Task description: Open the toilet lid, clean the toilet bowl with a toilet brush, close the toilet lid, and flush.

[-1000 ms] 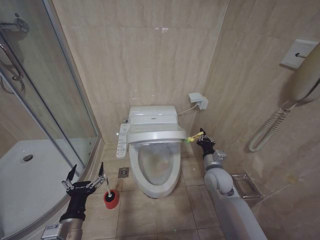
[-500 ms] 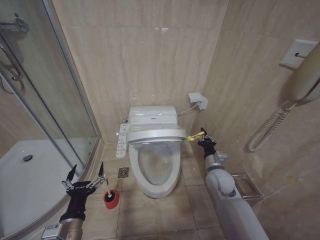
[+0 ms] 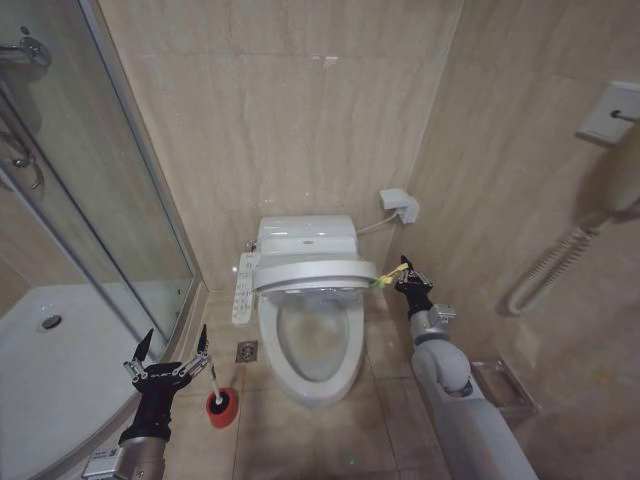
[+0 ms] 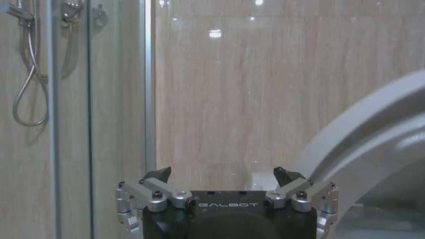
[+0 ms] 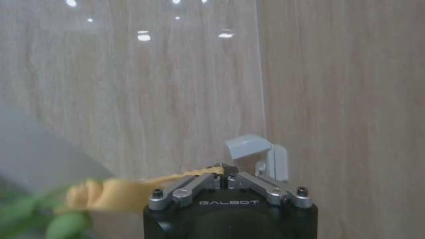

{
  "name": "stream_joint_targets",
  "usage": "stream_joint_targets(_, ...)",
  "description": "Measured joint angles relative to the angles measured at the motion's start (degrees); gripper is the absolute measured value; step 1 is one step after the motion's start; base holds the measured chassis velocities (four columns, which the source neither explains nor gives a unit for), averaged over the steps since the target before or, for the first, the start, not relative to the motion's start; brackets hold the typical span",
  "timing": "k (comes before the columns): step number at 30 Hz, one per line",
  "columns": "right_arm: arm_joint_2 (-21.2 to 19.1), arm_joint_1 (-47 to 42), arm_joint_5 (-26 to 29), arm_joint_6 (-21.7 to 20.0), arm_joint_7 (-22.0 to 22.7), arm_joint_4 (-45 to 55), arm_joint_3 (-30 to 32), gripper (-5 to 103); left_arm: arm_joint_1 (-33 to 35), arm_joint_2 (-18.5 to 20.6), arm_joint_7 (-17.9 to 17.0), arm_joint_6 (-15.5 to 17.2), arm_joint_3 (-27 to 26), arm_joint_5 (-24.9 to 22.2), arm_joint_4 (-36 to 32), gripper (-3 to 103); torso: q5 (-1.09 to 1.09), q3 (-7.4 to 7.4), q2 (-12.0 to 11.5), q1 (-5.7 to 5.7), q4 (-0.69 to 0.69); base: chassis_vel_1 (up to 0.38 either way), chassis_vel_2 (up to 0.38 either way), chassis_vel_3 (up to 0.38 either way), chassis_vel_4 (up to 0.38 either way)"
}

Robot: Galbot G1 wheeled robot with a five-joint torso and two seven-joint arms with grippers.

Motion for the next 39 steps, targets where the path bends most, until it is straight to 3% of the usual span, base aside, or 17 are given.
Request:
stream_joint_targets(9,-0.83,-0.3,-1.11,1.48,0.56,0.44,1.05,1,-0.01,0.0,0.0,0.0,0.0,0.0,0.0,100,-0.03,0.02,-0.02,0.07,0.0,-0.184,0.179,0.188,-0.164)
stream_joint_targets(19,-1.14,0.35,-1.58,2.41,1.19,-0.57,1.1,1,0.01,0.0,0.0,0.0,0.0,0.0,0.0,100,0.0,0.0,0.0,-0.02,-0.02,0.019,-0.036,-0.024,0.016)
stream_joint_targets(27,-0.77,5.41,-2.18,1.17,4.13,-3.9,-1.44,1,0.0,0.0,0.0,0.0,0.0,0.0,0.0,100,0.0,0.01,-0.01,0.03,0.0,0.0,0.0,0.0,0.0)
stream_joint_targets(39,-1.01,13.76,-0.87,0.88,4.48,-9.51,-3.76,1,-0.01,0.0,0.0,0.0,0.0,0.0,0.0,100,0.0,0.02,-0.02,0.03,-0.01,0.0,0.0,0.0,0.0)
